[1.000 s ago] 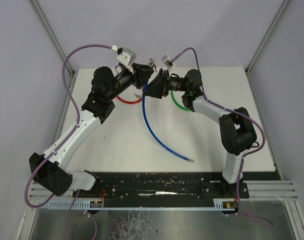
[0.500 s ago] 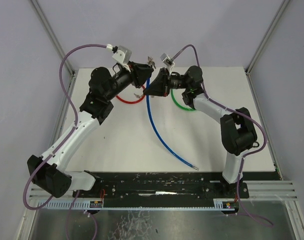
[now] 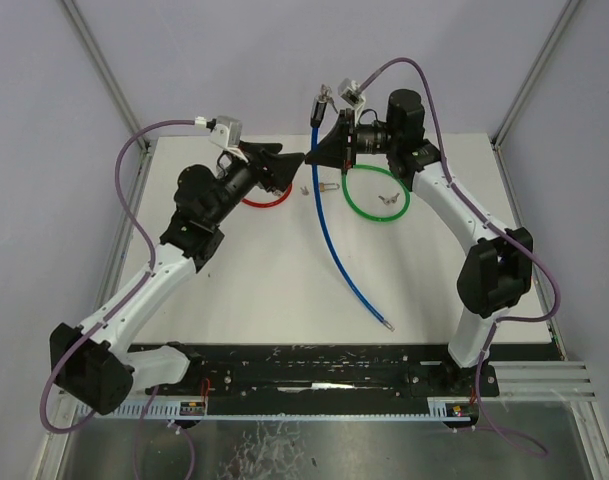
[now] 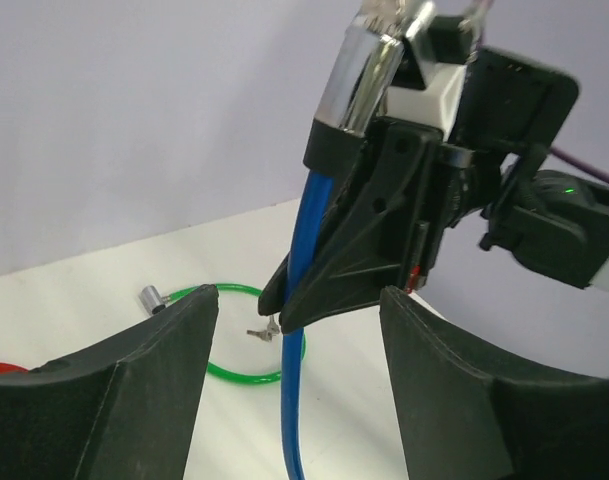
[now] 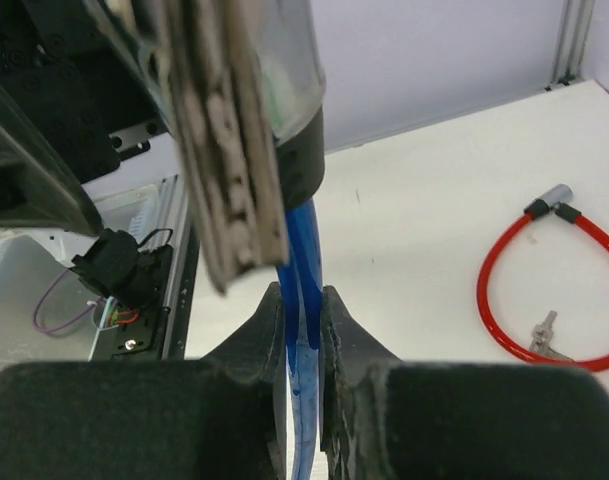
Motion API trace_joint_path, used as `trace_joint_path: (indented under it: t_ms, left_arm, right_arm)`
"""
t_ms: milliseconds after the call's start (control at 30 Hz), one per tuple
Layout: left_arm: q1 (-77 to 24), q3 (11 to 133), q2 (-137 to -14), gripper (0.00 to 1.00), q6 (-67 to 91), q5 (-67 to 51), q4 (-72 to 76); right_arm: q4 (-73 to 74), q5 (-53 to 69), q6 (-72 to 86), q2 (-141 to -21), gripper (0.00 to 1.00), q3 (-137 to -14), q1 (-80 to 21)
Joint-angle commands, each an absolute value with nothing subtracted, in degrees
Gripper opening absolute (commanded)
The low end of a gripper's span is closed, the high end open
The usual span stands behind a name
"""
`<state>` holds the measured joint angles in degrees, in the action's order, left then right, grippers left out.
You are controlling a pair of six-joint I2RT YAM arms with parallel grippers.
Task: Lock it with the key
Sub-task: Adjust the lock.
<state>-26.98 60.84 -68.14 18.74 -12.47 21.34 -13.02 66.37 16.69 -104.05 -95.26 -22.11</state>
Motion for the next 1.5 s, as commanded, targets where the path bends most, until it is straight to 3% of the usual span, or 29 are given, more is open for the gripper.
trace_joint_path:
  t_ms: [0, 167, 333, 767, 900, 1000, 1033, 1067, 1133, 1167, 1333, 1467]
  left_arm:
    - [-27.42, 60.39, -71.43, 0.65, 23.54, -10.17, 31.53]
    - [-27.42, 62.11, -75.22, 0.61, 23.40, -10.26, 37.38]
    - [-27.55, 64.44, -78.99, 0.48, 23.56, -10.72, 37.78]
    - [-27.99, 65.34, -84.46, 0.39, 24.34, -11.56, 37.13]
    - [-28.04, 66.82, -85.91, 0.26, 24.49, -13.59, 37.09]
    - [-28.04, 67.57, -86.64, 0.22, 24.68, -15.61, 36.86]
    - [-28.06, 67.65, -86.72, 0.08, 24.26, -16.77, 36.97]
    - [-27.97, 67.68, -86.70, 0.02, 23.74, -17.53, 36.99]
    - [-27.76, 67.59, -86.24, 0.01, 22.15, -19.26, 37.30]
    - [-27.57, 67.62, -85.95, 0.01, 21.50, -20.35, 37.69]
    - [-24.42, 70.19, -85.27, 0.01, 21.70, -28.18, 38.83]
    - [-21.90, 73.32, -85.65, 0.01, 23.68, -35.14, 41.39]
  right_arm:
    - [4.37, 60.95, 3.03, -100.60, 0.00, -101.39, -24.02]
    - [8.88, 57.54, -0.84, -99.67, 0.00, -101.89, -24.82]
    - [10.37, 57.01, -1.81, -99.62, 0.00, -102.68, -24.85]
    - [11.19, 56.52, -1.64, -99.97, 0.00, -103.35, -24.94]
    - [11.17, 56.52, -1.73, -99.85, 0.00, -103.05, -25.03]
    - [11.40, 56.35, -2.00, -99.67, 0.00, -102.92, -24.98]
    - [11.50, 56.46, -2.14, -99.66, 0.00, -102.91, -24.97]
    - [11.60, 56.77, -2.19, -99.59, 0.00, -102.92, -24.96]
    - [11.76, 57.75, -2.18, -99.39, 0.00, -102.91, -24.96]
    - [11.94, 58.73, -2.30, -99.28, 0.02, -102.90, -24.96]
    - [14.25, 63.63, -3.91, -98.08, 0.34, -102.47, -24.85]
    - [14.96, 66.06, -4.93, -96.36, 0.50, -100.81, -24.66]
